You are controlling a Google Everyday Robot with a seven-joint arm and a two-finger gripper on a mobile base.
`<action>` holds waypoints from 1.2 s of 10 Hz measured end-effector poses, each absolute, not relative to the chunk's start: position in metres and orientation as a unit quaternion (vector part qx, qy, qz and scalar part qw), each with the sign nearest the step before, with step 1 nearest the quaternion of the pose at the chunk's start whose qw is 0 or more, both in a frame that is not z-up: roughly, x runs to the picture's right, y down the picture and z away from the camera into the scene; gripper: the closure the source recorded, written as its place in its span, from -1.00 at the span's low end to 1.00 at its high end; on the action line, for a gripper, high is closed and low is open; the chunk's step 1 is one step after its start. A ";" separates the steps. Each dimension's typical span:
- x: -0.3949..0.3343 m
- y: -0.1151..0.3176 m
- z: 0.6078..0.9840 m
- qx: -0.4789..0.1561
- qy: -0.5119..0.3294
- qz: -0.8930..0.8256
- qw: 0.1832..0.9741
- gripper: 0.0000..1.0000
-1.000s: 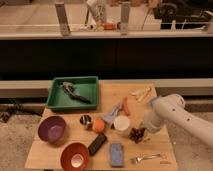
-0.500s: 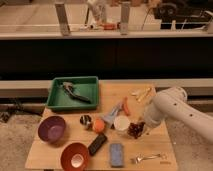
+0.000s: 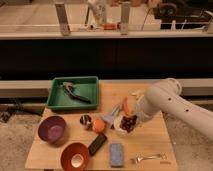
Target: Place grapes in purple bowl
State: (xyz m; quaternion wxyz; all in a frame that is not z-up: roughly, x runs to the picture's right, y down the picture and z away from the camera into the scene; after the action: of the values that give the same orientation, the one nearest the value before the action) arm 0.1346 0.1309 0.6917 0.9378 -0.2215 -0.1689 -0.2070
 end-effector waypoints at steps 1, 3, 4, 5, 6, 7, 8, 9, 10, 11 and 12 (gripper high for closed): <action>0.123 0.126 0.688 -0.214 -0.172 -0.220 0.936 1.00; 0.094 0.118 0.682 -0.200 -0.185 -0.246 0.930 1.00; 0.085 0.116 0.680 -0.194 -0.193 -0.256 0.927 1.00; 0.075 0.114 0.676 -0.185 -0.210 -0.265 0.923 1.00; 0.059 0.113 0.674 -0.171 -0.236 -0.277 0.916 1.00; 0.045 0.112 0.672 -0.161 -0.256 -0.287 0.909 1.00; 0.027 0.111 0.669 -0.147 -0.281 -0.301 0.899 1.00; 0.007 0.111 0.665 -0.132 -0.306 -0.320 0.887 1.00; -0.008 0.111 0.663 -0.122 -0.325 -0.333 0.877 1.00; -0.023 0.111 0.661 -0.113 -0.344 -0.346 0.866 1.00; -0.041 0.110 0.658 -0.103 -0.369 -0.358 0.851 1.00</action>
State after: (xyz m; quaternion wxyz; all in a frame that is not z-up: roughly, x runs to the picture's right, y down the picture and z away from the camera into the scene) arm -0.0412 0.1099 0.6584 0.8514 -0.1035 -0.3691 -0.3580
